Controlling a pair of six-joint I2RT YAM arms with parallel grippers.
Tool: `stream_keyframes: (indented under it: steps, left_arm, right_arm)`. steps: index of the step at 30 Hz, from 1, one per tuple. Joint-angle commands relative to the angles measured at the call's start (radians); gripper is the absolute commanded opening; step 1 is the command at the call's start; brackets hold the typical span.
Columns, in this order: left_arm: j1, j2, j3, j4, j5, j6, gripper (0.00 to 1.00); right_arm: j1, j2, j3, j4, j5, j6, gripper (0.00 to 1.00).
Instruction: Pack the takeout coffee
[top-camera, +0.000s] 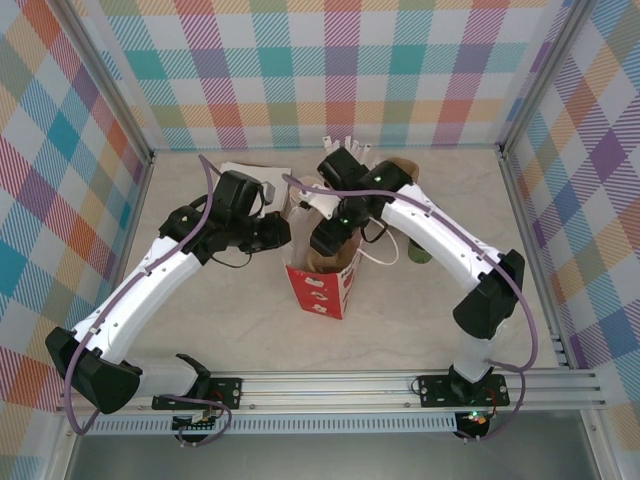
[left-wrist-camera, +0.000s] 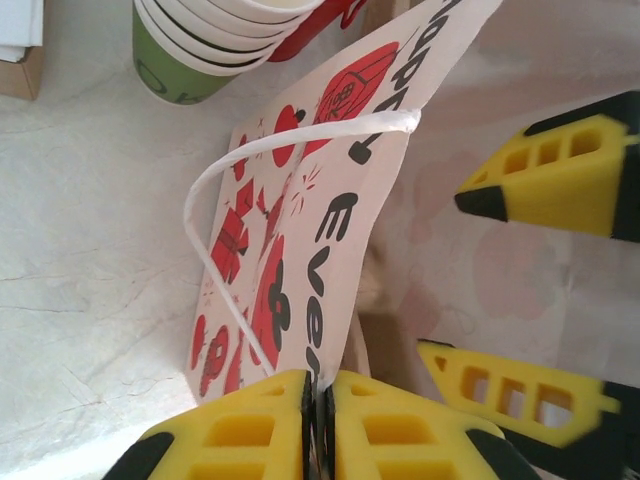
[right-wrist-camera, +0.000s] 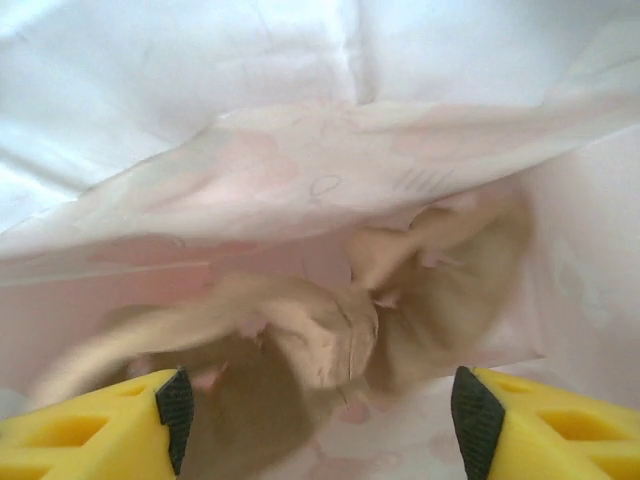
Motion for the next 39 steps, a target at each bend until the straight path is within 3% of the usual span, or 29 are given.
stream_keyframes:
  steps: [1, 10, 17, 23, 30, 39]
  left_arm:
    - [0.001, -0.012, 0.015, 0.030, 0.031, -0.001, 0.13]
    - [0.000, -0.012, 0.013, 0.030, 0.030, -0.008, 0.14]
    - [-0.001, -0.019, 0.027, 0.024, 0.012, -0.008, 0.34]
    - [0.000, -0.030, 0.063, -0.004, -0.015, 0.009, 0.53]
    - [0.000, -0.056, 0.122, -0.049, -0.080, 0.034, 0.67]
    - [0.003, -0.059, 0.218, -0.119, -0.158, 0.075, 0.76]
  right_arm:
    - [-0.009, -0.044, 0.041, -0.001, -0.033, 0.031, 0.74]
    - [-0.039, -0.076, 0.115, -0.004, -0.052, 0.122, 0.76]
    - [-0.116, -0.193, 0.105, 0.039, -0.056, 0.278, 0.81]
    - [-0.170, -0.340, -0.042, 0.138, -0.030, 0.358, 1.00]
    - [-0.243, -0.482, -0.216, 0.193, -0.033, 0.433, 1.00]
    - [-0.250, -0.655, -0.451, 0.202, 0.086, 0.477, 1.00]
